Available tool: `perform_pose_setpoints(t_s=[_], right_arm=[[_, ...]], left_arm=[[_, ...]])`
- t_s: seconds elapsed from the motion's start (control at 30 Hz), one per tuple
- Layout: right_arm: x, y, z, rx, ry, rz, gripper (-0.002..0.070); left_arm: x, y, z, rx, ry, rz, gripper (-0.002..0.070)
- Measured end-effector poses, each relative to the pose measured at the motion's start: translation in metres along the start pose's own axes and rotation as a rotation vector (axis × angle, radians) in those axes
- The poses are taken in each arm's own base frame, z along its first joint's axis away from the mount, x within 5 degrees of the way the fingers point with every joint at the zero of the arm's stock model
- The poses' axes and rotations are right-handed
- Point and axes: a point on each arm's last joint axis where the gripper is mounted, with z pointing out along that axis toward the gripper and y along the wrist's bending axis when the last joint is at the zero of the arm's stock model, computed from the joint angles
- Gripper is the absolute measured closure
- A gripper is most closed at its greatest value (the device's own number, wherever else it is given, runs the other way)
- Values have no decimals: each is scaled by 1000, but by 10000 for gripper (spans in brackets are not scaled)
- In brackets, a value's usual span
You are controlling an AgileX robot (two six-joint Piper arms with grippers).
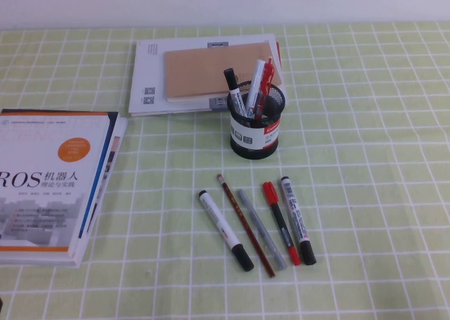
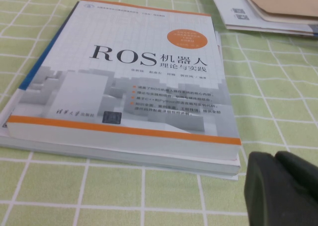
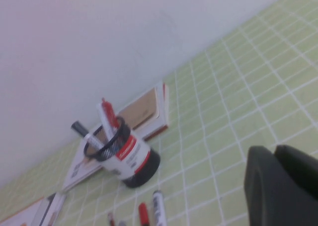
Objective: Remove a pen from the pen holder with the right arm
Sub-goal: 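Take a marker out of the pen holder and lay it on the table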
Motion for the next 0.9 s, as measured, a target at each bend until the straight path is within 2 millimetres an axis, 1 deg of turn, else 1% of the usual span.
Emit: perform_pose_setpoints(t_s=[0.03,0.1,0.2,0.3,0.4,0.53,0.67,0.7,0.83,0.9], right_arm=[[2,1,0,-10,31,0,688],[0,10,-2,-44,73,-9,688],[-11,28,-1,-68,160,-33,688],[-23,43,7,-48,294,-86,688],[-34,53,22,-12,427,-147,688],[-50,62,52,18,544,-211,688],[-63,68,86,43,626,-252,688],[-65,71,92,35,639,-272,688],[-62,91,130,-23,715,-373,688],[-56,103,143,-69,728,-422,688]], left_arm=[[0,0,0,0,0,0,683],[0,0,0,0,0,0,683],[0,0,0,0,0,0,683],[0,0,0,0,0,0,683],[0,0,0,0,0,0,683],[0,0,0,0,0,0,683],[0,0,0,0,0,0,683],[0,0,0,0,0,0,683],[0,0,0,0,0,0,683],[0,0,0,0,0,0,683]])
